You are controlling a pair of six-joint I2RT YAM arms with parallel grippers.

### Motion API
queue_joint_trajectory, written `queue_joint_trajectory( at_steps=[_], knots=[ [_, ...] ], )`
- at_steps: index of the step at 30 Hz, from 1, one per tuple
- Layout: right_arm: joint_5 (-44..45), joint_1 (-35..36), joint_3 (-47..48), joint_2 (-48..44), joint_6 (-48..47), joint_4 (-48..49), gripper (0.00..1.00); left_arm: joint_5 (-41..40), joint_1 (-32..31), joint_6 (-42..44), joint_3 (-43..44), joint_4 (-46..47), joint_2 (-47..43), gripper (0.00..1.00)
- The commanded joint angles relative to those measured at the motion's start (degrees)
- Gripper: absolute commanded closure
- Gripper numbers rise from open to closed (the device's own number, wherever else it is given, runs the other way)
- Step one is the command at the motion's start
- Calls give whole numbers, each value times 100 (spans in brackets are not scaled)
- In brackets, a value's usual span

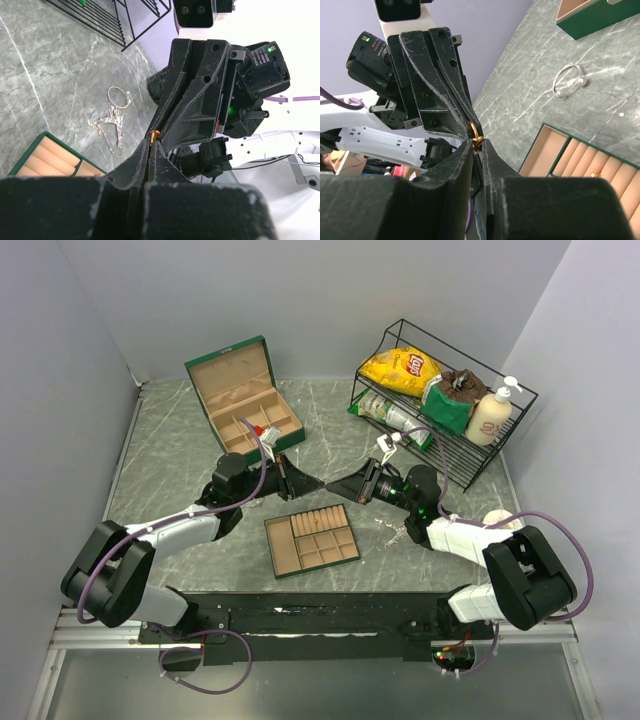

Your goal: Organize the mixed jewelry

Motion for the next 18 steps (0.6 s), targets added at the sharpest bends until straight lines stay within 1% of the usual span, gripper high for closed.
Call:
queue_joint_trajectory(
  at_steps=[1, 4, 6, 8, 10, 11, 13, 14, 15, 16, 17, 18],
  knots=[
    [-73, 61, 143, -68, 77, 860, 81, 75, -176, 86, 126, -98, 74, 99],
    [-64, 52, 126, -112, 33, 852, 83, 49, -194, 95, 135, -142, 109, 99],
    [-55, 70, 125, -147, 7, 790, 88, 49, -211, 112, 143, -177, 118, 99],
    [-20, 61, 134, -261, -107, 554, 96, 49, -220, 112, 152, -194, 127, 99],
    [-11, 61, 160, -331, -256, 360, 98, -30, -220, 147, 196, -334, 109, 99],
    [32, 61, 169, -427, -309, 229, 98, -82, -220, 208, 214, -413, 92, 91],
    [103, 70, 213, -533, -510, -298, 99, -293, -229, 287, 266, -615, -13, 79],
    [138, 78, 231, -595, -607, -457, 100, -346, -229, 392, 301, -703, -49, 70],
    [243, 96, 257, -691, -687, -884, 100, -425, -220, 463, 345, -835, -119, 63],
    [287, 122, 292, -753, -862, -1063, 100, -504, -220, 586, 459, -1036, -154, 62],
    [340, 131, 301, -797, -942, -1195, 100, -557, -229, 639, 512, -1143, -181, 56],
    [471, 166, 345, -885, -1029, -1397, 100, -584, -220, 674, 556, -1213, -233, 51]
  ],
)
